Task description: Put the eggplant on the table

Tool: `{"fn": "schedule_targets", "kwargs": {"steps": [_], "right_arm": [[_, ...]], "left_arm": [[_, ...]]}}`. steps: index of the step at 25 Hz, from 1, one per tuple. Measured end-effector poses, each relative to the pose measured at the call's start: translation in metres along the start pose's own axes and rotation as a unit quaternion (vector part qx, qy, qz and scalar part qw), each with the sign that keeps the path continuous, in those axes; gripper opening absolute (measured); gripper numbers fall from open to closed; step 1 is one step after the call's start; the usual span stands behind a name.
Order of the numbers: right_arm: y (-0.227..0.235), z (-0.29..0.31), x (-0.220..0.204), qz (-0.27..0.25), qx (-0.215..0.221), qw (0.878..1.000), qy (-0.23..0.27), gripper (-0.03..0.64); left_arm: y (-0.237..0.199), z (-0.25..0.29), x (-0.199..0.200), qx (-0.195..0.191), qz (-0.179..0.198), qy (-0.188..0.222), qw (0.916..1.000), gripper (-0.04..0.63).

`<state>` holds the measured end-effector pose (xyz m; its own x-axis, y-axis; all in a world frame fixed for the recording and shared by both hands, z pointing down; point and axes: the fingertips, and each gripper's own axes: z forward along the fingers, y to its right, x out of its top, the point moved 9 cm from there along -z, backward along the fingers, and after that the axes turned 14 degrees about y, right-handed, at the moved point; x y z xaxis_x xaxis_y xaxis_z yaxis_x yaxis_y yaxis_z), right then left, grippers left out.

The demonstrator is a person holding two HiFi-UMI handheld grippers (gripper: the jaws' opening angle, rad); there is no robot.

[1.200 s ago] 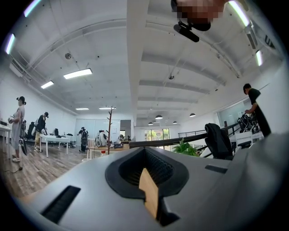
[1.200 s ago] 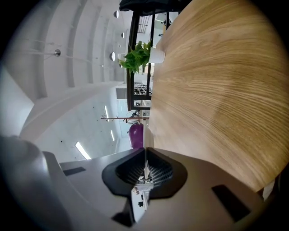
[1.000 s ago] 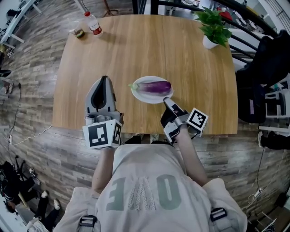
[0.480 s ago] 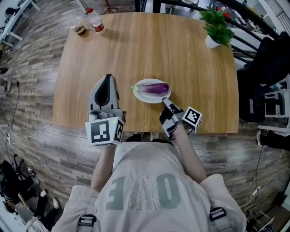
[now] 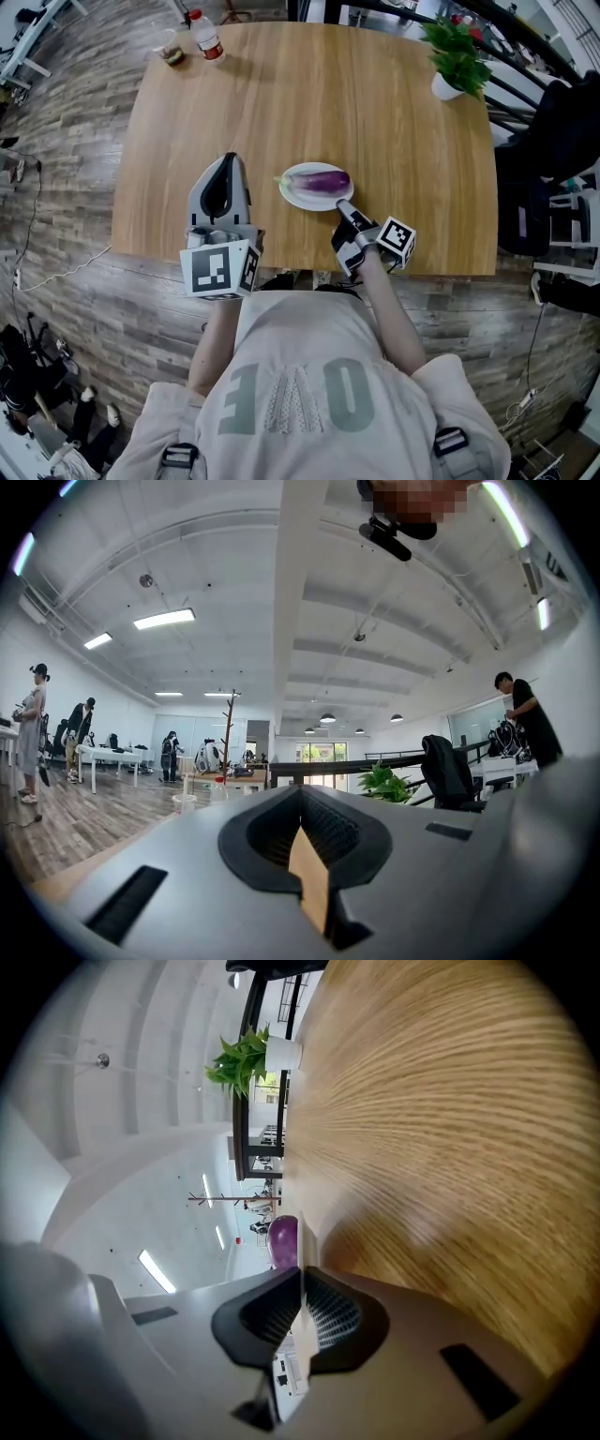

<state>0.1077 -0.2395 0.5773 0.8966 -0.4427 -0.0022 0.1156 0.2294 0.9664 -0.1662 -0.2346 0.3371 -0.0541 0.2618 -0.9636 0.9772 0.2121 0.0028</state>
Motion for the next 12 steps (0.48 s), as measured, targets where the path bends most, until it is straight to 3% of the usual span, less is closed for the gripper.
{"fn": "schedule_targets", "kwargs": {"steps": [12], "right_arm": [[-0.0014,-0.0006,-0.0024,-0.037,-0.06,0.997,0.011,0.028]], "left_arm": [[-0.0067,-0.0045,-0.001,0.01,0.0,0.001,0.9999,0.009]]}}
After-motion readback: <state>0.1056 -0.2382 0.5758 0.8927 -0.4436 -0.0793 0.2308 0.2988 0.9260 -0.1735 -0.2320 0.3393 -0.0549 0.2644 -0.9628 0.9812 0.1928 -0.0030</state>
